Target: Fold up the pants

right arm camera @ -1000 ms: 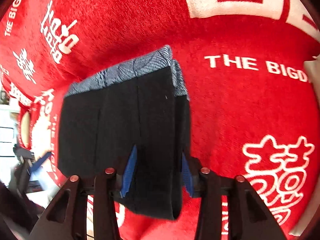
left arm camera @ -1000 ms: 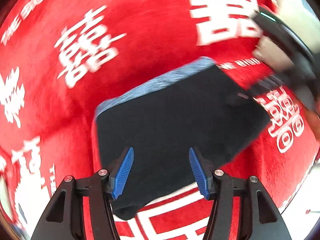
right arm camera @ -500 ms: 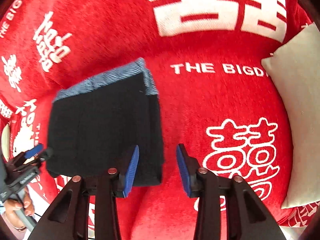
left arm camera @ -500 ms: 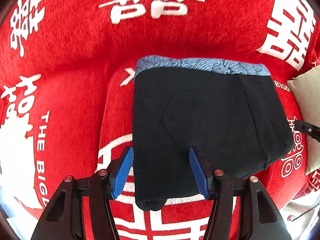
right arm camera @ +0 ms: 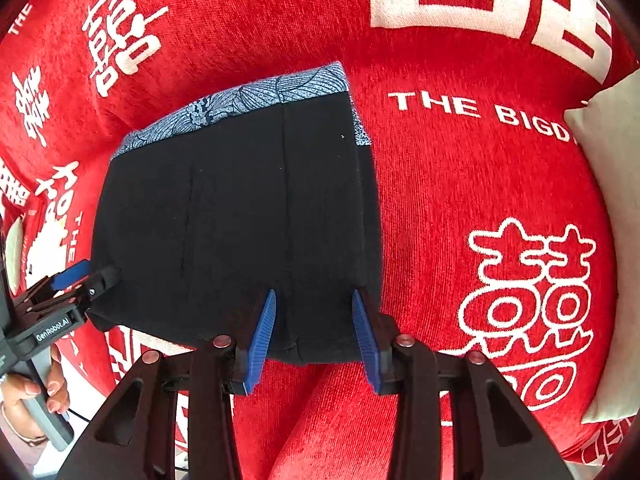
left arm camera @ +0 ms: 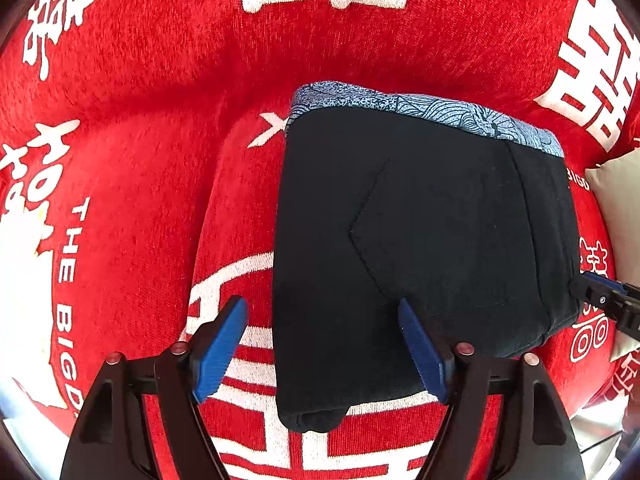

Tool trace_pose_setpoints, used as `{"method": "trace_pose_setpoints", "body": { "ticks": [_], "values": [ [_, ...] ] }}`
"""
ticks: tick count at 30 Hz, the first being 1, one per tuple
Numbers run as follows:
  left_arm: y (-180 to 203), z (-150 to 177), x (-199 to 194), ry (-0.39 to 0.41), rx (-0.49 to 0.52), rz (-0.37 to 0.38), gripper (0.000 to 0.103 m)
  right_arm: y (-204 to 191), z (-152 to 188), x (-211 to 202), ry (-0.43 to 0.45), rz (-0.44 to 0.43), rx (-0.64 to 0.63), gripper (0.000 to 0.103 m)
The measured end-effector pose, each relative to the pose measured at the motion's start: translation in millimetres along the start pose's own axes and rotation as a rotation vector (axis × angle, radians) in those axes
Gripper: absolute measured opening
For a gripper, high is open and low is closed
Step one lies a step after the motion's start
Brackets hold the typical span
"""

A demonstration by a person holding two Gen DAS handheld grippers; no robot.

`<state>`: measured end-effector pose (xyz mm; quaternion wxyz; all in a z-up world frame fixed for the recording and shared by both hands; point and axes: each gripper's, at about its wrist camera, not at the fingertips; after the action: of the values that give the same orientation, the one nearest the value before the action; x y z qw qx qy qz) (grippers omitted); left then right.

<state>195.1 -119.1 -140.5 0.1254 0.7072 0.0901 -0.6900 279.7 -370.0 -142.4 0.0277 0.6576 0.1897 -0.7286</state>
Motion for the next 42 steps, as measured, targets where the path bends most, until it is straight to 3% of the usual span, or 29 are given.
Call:
{"method": "trace_pose_setpoints", "body": {
  "ticks": [3,9,13,20,31,36,42],
  "values": [
    [-1.2,-0.9,1.1,0.007,-0.007,-0.033,0.092,-5.1,3.3,2.3,0.01,0.028,-0.022,0.045],
    [-8.4,-1.9,3.3,-0.009,-0.03,0.002,0.092,-2.7,4.7,8.0,0.012,0.015,0.011,0.055],
    [-11.2,-2.8,3.4,-0.018,-0.036,0.011,0.092,14.8,7.6,9.5,0.003,-0.06,0.087,0.06],
    [-20.3,-11.2,-6.0,0.007,-0.047,-0.012,0.092,27.8,21.8,1.9,0.017,-0.117,0.121,0.065],
    [-44.4,-33.8,-3.3,-0.019,-0.135,0.131,0.092,66.0,26.7,-2.9,-0.002,-0.184,0.211,0.068],
    [-45.8,-46.2,4.0,-0.047,-0.125,0.174,0.092,73.4,14.7,-1.8,-0.004,-0.227,0.211,0.068],
    [-39.5,-62.8,8.3,-0.042,-0.057,0.217,0.092,84.7,-14.4,0.0,0.006,-0.379,0.204,0.073]
  ]
}}
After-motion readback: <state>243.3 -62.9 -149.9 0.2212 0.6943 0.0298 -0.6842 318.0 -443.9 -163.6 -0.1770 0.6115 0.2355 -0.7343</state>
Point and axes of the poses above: each gripper's, at about its wrist camera, not at the fingertips, and x roughly the way its jaws point, y to its right, z to its underside, and after that the axes turned 10 degrees about -y, right-handed
